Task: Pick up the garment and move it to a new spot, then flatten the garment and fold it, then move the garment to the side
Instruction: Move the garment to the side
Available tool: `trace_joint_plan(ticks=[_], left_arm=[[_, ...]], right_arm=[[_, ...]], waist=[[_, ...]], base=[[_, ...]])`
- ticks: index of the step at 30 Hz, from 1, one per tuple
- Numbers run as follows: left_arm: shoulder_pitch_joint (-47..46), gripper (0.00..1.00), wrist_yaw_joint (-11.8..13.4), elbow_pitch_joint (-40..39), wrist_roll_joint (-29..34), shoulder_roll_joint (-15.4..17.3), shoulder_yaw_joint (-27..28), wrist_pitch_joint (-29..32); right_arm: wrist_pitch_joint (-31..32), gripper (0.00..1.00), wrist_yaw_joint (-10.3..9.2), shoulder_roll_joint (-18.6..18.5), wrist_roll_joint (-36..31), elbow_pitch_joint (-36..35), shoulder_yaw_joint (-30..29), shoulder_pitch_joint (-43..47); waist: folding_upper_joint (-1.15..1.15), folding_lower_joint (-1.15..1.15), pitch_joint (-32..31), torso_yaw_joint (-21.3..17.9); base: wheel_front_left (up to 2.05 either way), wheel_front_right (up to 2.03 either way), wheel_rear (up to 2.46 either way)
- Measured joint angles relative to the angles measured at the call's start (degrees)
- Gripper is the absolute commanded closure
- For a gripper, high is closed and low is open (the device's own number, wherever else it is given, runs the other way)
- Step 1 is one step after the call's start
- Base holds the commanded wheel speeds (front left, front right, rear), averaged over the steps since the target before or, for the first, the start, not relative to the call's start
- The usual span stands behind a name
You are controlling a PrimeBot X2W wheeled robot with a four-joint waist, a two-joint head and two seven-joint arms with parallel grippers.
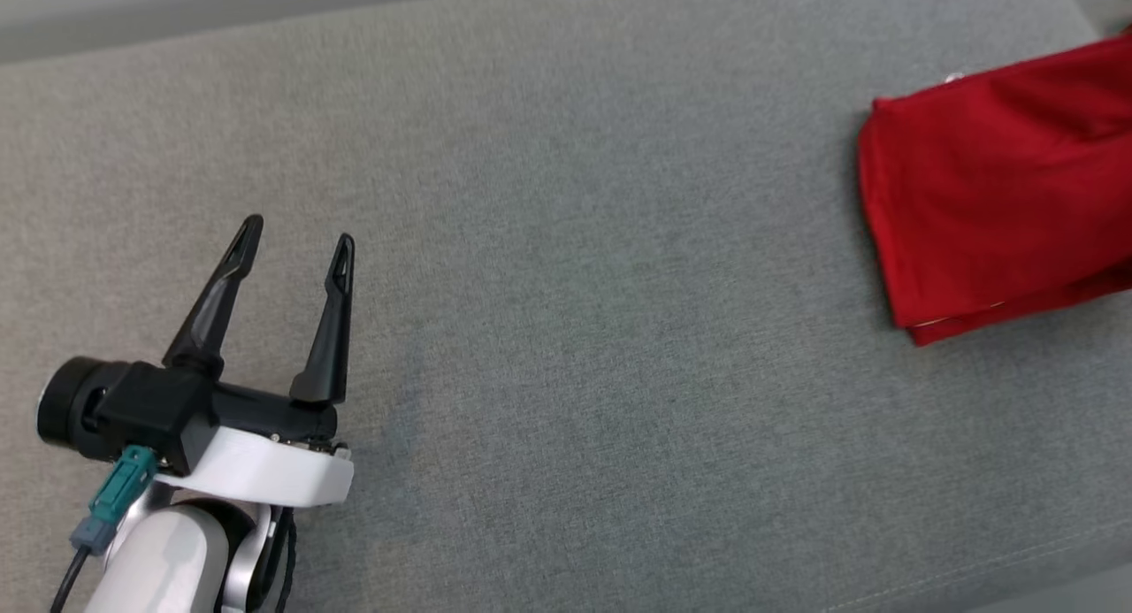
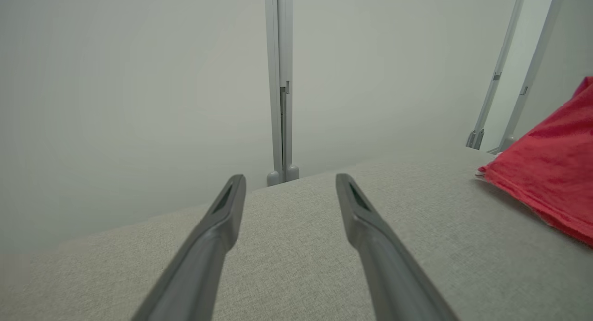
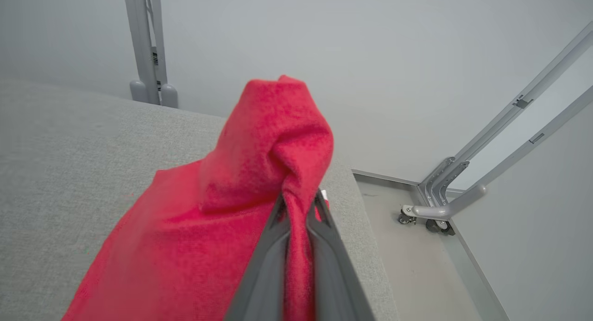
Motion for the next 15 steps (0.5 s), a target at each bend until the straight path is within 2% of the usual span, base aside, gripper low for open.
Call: trace_joint_plan(ticks=[4,9,12,13,15], left_arm=[[-1.71,0.0,-0.02,-1.3,0.54,0.57,-0.07,0.97],[-3.63,0.0,-0.02,-2.68,1.12,1.2,-0.23,1.52],[-4.51,0.0,-0.03,-3.14,1.53,1.59,-0.31,1.77],[-4.75,0.0,-0.03,-3.16,1.57,1.67,-0.41,1.92],[-5.18,0.0,-0.03,-3.2,1.67,1.79,-0.37,1.94]], right_arm=[[-1.0,1.0,0.0,-2.12,0.22,4.22,-0.31,-4.05],[-2.48,1.0,0.0,-2.68,-2.61,13.13,-0.69,-8.78],[-3.46,0.38,0.0,-1.25,-3.24,19.44,-2.38,-11.26],[-4.37,0.02,0.0,-0.7,-3.48,21.17,-3.03,-11.8],[-5.43,0.0,0.0,0.55,-3.89,24.25,-4.0,-12.96]], waist=[[0.0,0.0,3.74,0.23],[0.0,0.0,7.84,0.75],[0.0,0.0,9.97,1.08],[0.0,0.0,10.56,1.18],[0.0,0.0,11.52,1.3]], base=[[0.0,0.0,0.0],[0.0,0.0,0.0],[0.0,0.0,0.0],[0.0,0.0,0.0],[0.0,0.0,0.0]])
